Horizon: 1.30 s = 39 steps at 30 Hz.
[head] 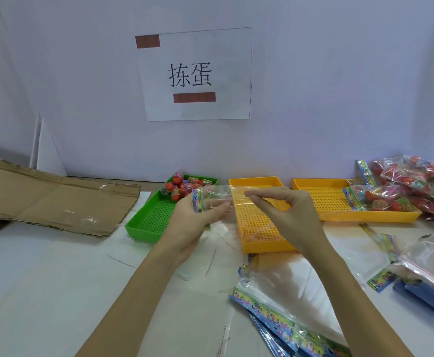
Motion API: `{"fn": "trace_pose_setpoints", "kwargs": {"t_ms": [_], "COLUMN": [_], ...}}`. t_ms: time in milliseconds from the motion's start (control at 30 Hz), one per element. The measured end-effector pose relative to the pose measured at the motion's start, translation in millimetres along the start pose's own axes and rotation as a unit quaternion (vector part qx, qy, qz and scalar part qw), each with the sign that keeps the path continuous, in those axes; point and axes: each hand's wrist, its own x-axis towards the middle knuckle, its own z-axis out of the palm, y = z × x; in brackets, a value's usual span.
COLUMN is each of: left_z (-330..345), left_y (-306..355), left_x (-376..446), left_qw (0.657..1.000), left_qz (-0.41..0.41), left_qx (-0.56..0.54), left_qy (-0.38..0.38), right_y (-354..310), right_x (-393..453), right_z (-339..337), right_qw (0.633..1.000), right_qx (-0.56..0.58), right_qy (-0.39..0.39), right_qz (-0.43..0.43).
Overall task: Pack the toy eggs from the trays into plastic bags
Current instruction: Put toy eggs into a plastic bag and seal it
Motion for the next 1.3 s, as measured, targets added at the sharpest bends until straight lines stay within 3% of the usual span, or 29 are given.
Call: {"fn": "trace_pose_setpoints", "kwargs": {"t_ms": [100, 233, 367, 433, 500, 700, 767, 867, 933, 1000, 1100, 1233, 1300], "left_z": [0.8, 2.3, 4.8, 6.5, 8.7, 4.3, 3.2, 0.4, 2.6, 8.5, 11.2, 0.4, -4.7], "left_y": [-8.2, -5.2, -4.1, -6.5, -9.3, -7.7, -5.8, -1.8, -3.2, -8.9, -12.1, -6.3, -6.0], "left_x": [-0.8, -2.2, -5.0, -5.7, -6.1, -2.1, -2.0, -4.0, -4.7, -7.2, -8.2, -2.5, 0.1], "left_qw": [0.982, 0.967, 0.958, 0.949, 0.936, 0.956, 0.949, 0.870, 0.808, 0.787, 0.826, 0.924, 0.949], "left_qz": [0.083, 0.120, 0.163, 0.188, 0.210, 0.182, 0.186, 0.283, 0.330, 0.319, 0.268, 0.136, 0.083], "left_qx": [0.150, 0.191, 0.210, 0.234, 0.266, 0.228, 0.252, 0.403, 0.488, 0.526, 0.493, 0.357, 0.300], "left_qy": [0.084, 0.116, 0.103, 0.097, 0.099, 0.013, 0.019, 0.015, -0.022, -0.044, -0.048, 0.015, 0.047], "right_y": [-0.4, -0.6, 1.5, 2.5, 1.9, 1.0, -2.0, -10.0, -11.7, -12.8, -17.0, -28.2, -35.0], "right_x": [-0.8, 0.3, 1.5, 2.5, 2.4, 3.8, 3.1, 1.5, -0.8, -5.9, -8.8, 1.6, 9.0], "right_z": [1.1, -4.4, -6.3, -6.6, -6.1, -13.3, -14.4, -6.0, 5.1, 14.6, 21.5, 23.1, 31.1], "right_qw": [0.999, 0.982, 0.897, 0.862, 0.849, 0.869, 0.912, 0.984, 0.993, 0.991, 0.991, 0.998, 0.995], "right_qx": [0.005, 0.143, 0.355, 0.403, 0.411, 0.383, 0.313, 0.102, 0.017, -0.029, -0.052, -0.011, -0.029], "right_qy": [0.001, -0.007, -0.086, -0.116, -0.157, -0.182, -0.151, -0.091, -0.103, -0.132, -0.119, 0.036, 0.058], "right_qz": [0.032, 0.124, 0.250, 0.286, 0.292, 0.256, 0.218, 0.118, 0.057, 0.006, -0.039, -0.053, -0.069]}}
